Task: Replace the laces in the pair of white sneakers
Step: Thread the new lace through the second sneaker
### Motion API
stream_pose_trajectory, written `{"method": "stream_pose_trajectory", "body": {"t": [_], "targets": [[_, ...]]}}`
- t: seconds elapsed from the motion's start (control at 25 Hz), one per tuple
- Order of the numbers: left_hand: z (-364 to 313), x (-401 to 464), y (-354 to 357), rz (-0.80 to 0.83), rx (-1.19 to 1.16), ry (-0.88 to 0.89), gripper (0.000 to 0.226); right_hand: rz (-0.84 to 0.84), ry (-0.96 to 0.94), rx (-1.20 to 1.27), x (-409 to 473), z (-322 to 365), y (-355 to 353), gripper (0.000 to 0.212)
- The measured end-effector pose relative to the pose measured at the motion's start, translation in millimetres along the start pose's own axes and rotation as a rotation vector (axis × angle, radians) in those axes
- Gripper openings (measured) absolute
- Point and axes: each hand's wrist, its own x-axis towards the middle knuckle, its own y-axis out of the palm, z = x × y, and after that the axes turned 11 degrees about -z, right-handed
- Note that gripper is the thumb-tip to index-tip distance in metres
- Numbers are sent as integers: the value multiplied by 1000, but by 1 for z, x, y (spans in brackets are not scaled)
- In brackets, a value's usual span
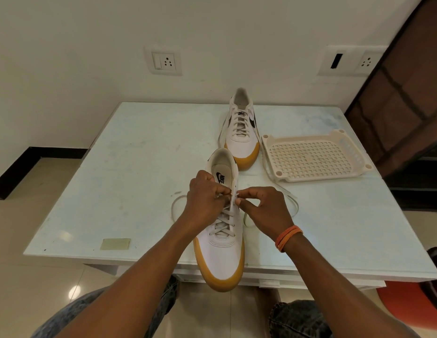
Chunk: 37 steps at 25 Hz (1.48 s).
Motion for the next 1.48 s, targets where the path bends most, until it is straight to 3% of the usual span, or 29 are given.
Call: {"method": "stream_pose_trajectory", "body": {"t": [0.32,0.4,0.56,0.6,0.68,0.76,0.84,1.04,1.12,1.32,1.4,1.48], "targets": [[-4,6,-14,115,198,66,22,-129,61,43,9,-4,4,10],[3,9,-20,152,224,88,25,-256,191,153,25,-9,-17,12],[17,18,-21,222,86,81,19,-624,557,623,43,-21,-60,14],[18,18,-19,228,78,78,17,-598,639,678,42,-20,-59,16],[18,19,-15,229,77,75,12,-361,724,671,34,-14,-45,23],[18,19,-12,221,57,59,9,-37,707,552,24,-3,-27,32],[20,19,-8,217,32,33,8,118,589,417,16,4,-13,31],[19,19,-10,249,0,11,12,71,173,165,12,-1,-4,8],[19,19,-17,258,45,9,12,5,152,131,20,-5,-15,14],[16,18,-25,284,76,8,21,-493,294,209,42,-29,-49,4],[16,19,-25,306,45,6,14,-438,399,344,39,-27,-41,11],[18,19,-24,333,21,6,15,-233,382,356,32,-23,-21,30]]}}
